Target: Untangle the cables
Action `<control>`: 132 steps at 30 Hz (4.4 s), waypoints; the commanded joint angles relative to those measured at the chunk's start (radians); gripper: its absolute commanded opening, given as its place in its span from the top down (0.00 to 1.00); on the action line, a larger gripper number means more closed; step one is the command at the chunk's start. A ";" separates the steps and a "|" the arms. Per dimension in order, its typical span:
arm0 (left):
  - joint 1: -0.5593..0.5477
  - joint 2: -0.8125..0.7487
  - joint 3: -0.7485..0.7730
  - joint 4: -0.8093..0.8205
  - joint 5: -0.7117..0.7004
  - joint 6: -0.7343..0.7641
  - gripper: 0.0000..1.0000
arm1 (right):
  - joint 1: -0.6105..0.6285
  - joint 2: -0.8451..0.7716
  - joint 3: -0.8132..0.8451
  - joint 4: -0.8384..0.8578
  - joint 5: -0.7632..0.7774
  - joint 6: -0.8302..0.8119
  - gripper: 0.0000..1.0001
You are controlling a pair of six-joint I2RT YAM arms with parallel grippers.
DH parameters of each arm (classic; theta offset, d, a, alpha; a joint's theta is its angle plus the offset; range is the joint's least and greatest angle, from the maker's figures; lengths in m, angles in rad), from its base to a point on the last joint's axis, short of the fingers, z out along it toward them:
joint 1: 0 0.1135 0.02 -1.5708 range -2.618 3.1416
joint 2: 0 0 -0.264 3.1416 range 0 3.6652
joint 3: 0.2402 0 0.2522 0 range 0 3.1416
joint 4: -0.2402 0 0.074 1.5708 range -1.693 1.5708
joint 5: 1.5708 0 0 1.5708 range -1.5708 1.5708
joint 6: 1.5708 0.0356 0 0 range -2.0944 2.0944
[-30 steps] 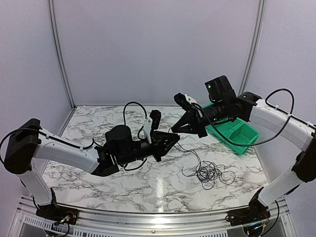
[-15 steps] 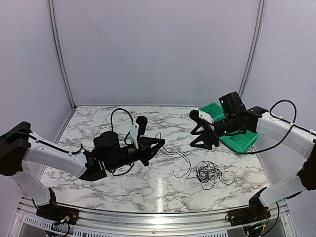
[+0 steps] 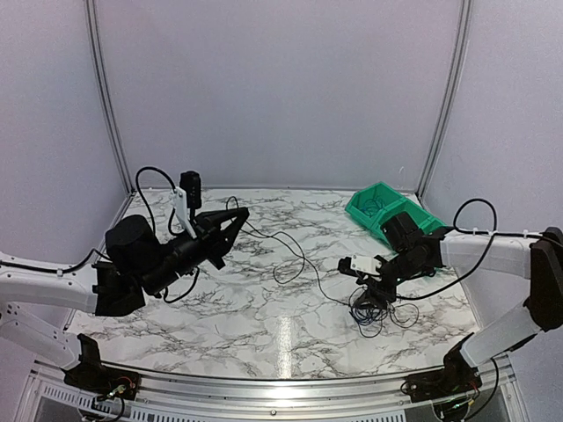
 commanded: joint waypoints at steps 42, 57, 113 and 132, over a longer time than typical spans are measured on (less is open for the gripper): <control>0.005 -0.154 0.897 -0.731 -0.326 0.627 1.00 | 0.002 -0.018 0.004 0.050 0.220 0.038 0.36; 0.021 -0.020 0.549 -0.598 -0.224 0.422 1.00 | 0.034 -0.175 0.293 0.066 -0.206 0.142 0.36; 0.047 -0.106 0.045 -0.366 -0.146 0.085 0.29 | -0.074 0.113 0.889 0.230 -0.015 0.395 1.00; 0.047 -0.210 -0.080 -0.364 -0.166 -0.020 0.32 | -0.476 0.098 0.940 0.298 -0.005 0.473 1.00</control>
